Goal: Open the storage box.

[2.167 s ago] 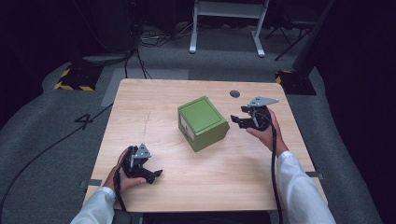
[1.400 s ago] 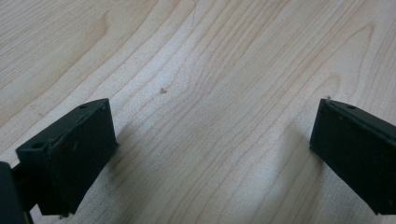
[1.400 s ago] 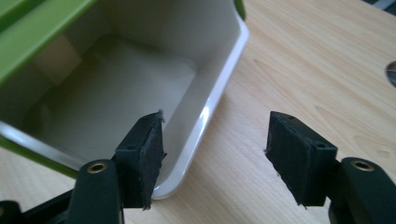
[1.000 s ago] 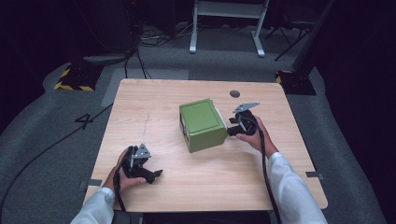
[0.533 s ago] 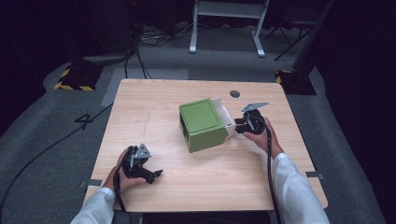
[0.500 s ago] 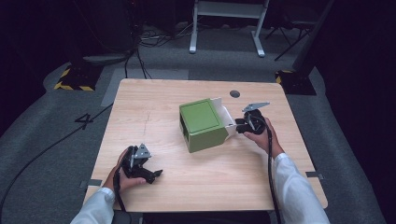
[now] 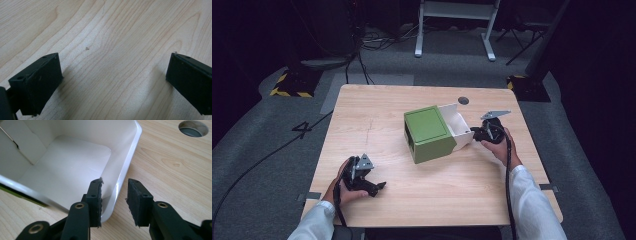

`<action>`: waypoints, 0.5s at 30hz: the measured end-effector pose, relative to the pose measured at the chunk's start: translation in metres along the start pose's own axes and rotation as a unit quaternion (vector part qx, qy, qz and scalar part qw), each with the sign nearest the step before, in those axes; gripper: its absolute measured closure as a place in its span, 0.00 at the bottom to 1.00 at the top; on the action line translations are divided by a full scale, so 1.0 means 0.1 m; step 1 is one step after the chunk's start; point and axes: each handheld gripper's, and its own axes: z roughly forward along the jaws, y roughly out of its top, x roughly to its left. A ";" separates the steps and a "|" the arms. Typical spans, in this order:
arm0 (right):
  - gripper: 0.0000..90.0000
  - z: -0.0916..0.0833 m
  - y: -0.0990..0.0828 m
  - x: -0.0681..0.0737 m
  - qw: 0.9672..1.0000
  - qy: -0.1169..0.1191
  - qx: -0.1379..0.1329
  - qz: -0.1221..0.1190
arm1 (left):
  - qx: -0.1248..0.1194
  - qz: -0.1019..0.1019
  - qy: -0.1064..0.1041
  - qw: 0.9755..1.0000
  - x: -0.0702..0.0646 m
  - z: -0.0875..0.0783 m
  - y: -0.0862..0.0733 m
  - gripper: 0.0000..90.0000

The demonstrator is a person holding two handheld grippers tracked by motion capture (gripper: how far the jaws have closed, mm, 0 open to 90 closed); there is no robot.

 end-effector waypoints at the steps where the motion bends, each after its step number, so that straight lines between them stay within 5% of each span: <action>1: 0.74 -0.01 -0.01 -0.01 1.000 0.000 0.000 0.001 | 0.000 0.000 0.000 1.000 0.00 0.00 0.00 0.01; 15: 0.77 -0.03 -0.04 -0.08 1.000 -0.005 -0.008 0.009 | 0.000 0.000 0.000 1.000 0.00 0.00 0.00 0.01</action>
